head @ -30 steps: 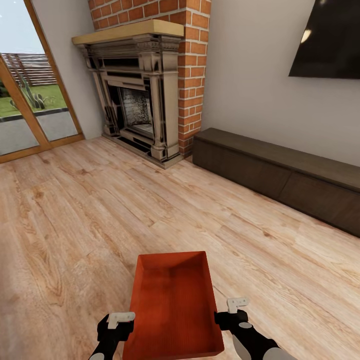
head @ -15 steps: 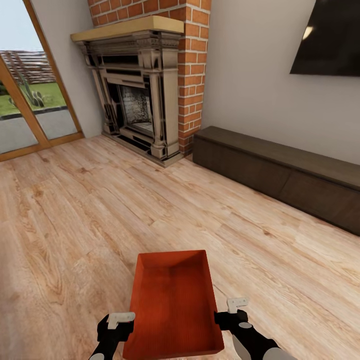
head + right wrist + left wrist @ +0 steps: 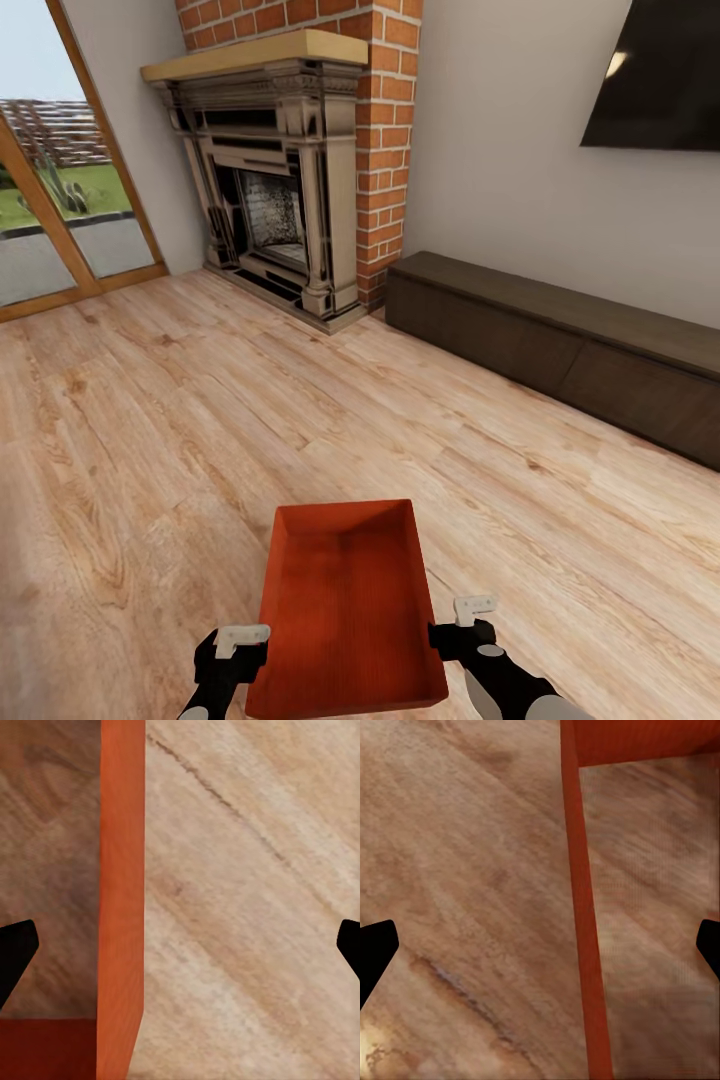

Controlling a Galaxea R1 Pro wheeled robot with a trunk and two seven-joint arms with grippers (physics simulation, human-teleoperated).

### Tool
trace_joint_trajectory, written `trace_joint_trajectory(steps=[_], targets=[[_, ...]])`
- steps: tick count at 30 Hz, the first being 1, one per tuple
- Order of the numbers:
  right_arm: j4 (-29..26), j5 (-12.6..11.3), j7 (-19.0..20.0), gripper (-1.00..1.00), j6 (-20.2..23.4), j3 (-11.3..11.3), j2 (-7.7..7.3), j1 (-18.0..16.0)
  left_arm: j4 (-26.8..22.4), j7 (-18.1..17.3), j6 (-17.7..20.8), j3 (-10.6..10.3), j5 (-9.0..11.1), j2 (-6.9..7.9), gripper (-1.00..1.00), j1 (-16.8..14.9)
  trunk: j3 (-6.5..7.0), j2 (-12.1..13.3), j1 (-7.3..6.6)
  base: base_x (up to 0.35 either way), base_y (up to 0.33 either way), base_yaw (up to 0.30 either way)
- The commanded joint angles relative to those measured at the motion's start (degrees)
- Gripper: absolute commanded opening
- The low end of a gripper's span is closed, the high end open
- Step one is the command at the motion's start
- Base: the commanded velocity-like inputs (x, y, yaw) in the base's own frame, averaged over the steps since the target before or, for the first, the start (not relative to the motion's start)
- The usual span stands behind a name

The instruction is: Move the two storage containers from the living room to the garage. In the garage, place one container on the floor and stack the other container on top of it (either order is fine).

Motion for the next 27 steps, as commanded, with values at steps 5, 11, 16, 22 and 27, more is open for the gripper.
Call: trace_joint_trajectory(steps=[5,11,16,22,27], targets=[[0.1,0.1,-0.4,1.00,-0.1,0.4,0.05,0.0,0.1,0.2,-0.2,0.3,-0.6,-0.05,1.00,0.0,-0.28,0.0,-0.01,0.000,0.000,0.000],[0.1,0.1,-0.4,1.00,-0.1,0.4,0.08,0.0,0.0,0.2,-0.2,0.3,-0.6,-0.05,1.00,0.0,-0.53,0.0,-0.01,0.000,0.000,0.000],[0.1,0.1,-0.4,1.00,-0.2,0.4,0.08,0.0,0.0,0.2,-0.3,0.3,-0.6,-0.05,1.00,0.0,-0.57,0.0,-0.01,0.000,0.000,0.000],[0.1,0.1,-0.4,1.00,-0.2,0.4,0.08,0.0,0.0,0.2,-0.3,0.3,-0.6,-0.05,1.00,0.0,-0.78,0.0,-0.01,0.000,0.000,0.000],[0.1,0.1,-0.4,1.00,-0.2,0.4,0.08,0.0,0.0,0.2,-0.3,0.3,-0.7,-0.05,1.00,0.0,-0.89,0.0,-0.01,0.000,0.000,0.000]])
